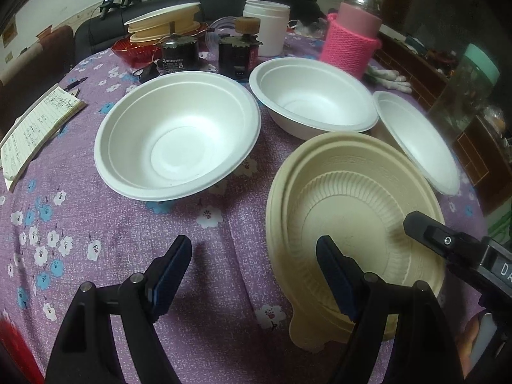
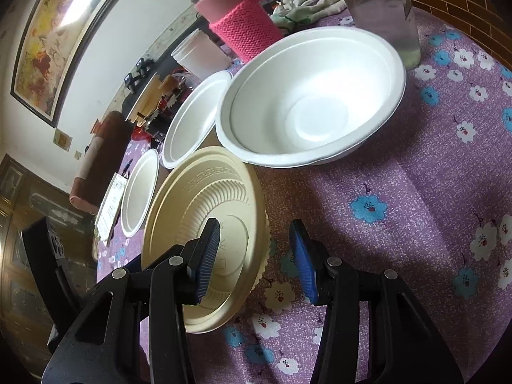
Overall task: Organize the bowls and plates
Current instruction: 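Move both grippers to the rim of the beige plastic bowl, then close both grippers on the beige bowl rim and lift it, then carry the beige bowl over and lower it onto the red plates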
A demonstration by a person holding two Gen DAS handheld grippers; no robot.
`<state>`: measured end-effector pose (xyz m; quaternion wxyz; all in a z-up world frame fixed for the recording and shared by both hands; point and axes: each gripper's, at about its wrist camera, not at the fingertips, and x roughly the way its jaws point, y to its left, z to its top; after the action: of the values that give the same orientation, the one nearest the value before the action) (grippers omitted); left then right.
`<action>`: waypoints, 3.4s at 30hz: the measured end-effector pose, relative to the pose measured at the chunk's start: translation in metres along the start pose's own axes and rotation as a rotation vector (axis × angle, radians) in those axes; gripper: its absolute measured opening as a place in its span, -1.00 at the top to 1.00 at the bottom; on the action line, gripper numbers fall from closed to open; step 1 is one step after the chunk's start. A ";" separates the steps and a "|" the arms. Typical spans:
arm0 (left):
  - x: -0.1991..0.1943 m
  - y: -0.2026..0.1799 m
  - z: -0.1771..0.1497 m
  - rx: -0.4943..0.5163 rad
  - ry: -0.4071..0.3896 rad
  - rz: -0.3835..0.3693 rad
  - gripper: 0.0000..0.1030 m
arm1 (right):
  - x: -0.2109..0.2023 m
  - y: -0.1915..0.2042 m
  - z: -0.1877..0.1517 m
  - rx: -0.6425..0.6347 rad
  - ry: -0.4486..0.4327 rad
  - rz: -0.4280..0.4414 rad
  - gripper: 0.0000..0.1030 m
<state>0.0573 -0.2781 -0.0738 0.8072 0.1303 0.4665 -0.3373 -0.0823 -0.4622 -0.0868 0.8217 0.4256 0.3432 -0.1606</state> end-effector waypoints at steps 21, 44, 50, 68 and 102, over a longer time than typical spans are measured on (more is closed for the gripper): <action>0.000 0.000 0.000 -0.010 -0.002 -0.053 0.56 | 0.008 0.004 -0.002 -0.034 0.002 0.013 0.67; -0.008 -0.003 -0.002 0.002 -0.029 -0.029 0.74 | 0.016 0.004 -0.009 -0.007 0.065 0.048 0.67; -0.022 -0.007 -0.009 0.019 -0.077 0.030 0.74 | 0.013 0.003 -0.013 0.011 0.076 0.080 0.67; -0.067 0.015 -0.036 -0.005 -0.225 0.163 0.74 | 0.009 0.040 -0.039 -0.077 0.078 0.196 0.67; -0.127 0.077 -0.082 -0.119 -0.314 0.272 0.75 | 0.020 0.111 -0.086 -0.166 0.123 0.316 0.66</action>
<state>0.0109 -0.1246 -0.0190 0.9143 0.0901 0.3322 -0.2134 -0.0434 -0.3271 -0.0700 0.8466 0.4140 0.3336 0.0257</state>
